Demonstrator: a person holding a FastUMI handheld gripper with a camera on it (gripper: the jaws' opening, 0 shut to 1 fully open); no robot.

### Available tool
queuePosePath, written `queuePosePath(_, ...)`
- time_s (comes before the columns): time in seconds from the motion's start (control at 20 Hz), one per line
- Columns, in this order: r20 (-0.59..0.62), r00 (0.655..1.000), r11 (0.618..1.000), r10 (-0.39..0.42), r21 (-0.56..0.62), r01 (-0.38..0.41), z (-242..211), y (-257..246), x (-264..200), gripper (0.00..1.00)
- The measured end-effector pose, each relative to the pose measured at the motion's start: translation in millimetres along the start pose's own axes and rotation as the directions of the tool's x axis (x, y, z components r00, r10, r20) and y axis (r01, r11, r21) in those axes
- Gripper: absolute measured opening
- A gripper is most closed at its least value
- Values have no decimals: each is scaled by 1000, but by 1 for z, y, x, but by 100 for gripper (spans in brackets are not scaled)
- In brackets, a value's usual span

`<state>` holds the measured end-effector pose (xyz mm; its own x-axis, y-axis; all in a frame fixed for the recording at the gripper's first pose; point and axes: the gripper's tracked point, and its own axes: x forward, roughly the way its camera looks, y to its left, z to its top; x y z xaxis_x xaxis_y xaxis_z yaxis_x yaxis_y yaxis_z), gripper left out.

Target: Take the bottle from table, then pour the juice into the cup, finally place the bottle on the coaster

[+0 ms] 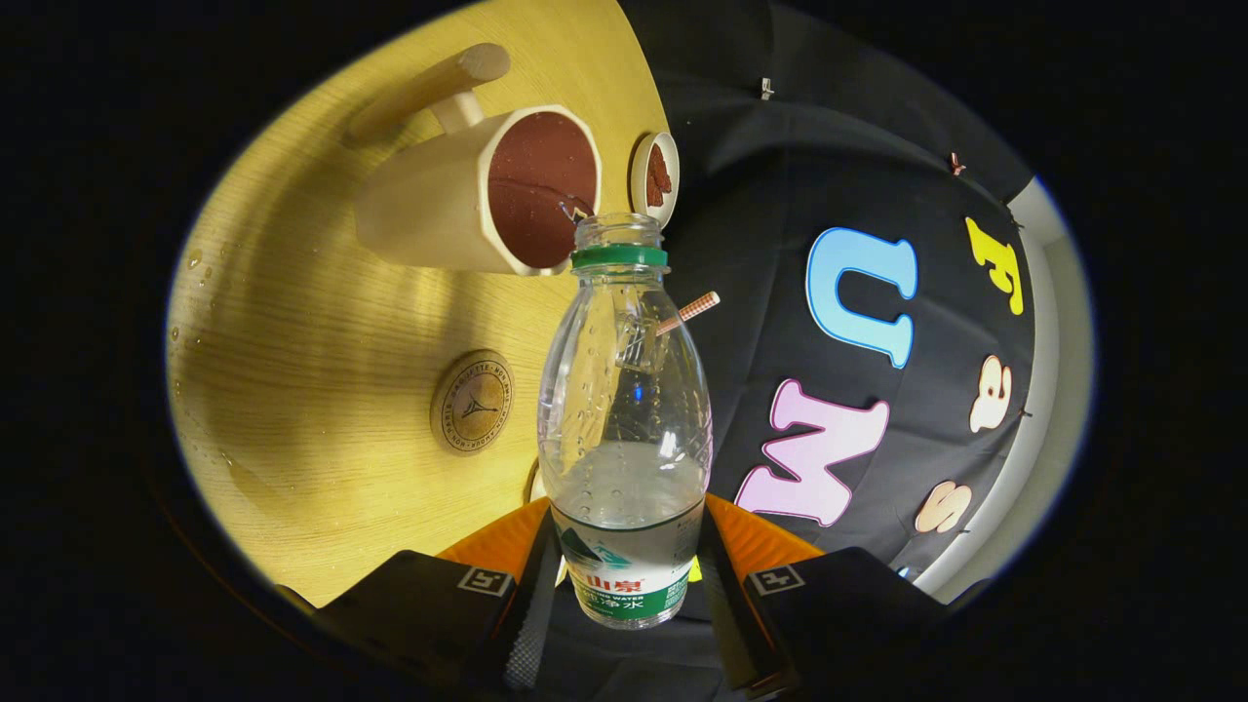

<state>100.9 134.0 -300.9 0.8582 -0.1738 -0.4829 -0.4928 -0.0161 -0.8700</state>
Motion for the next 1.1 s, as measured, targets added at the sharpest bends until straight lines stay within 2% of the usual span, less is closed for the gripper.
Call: queuePosePath(1.1, 22, 998, 987, -55, -152, 57, -5, -25, 1, 72)
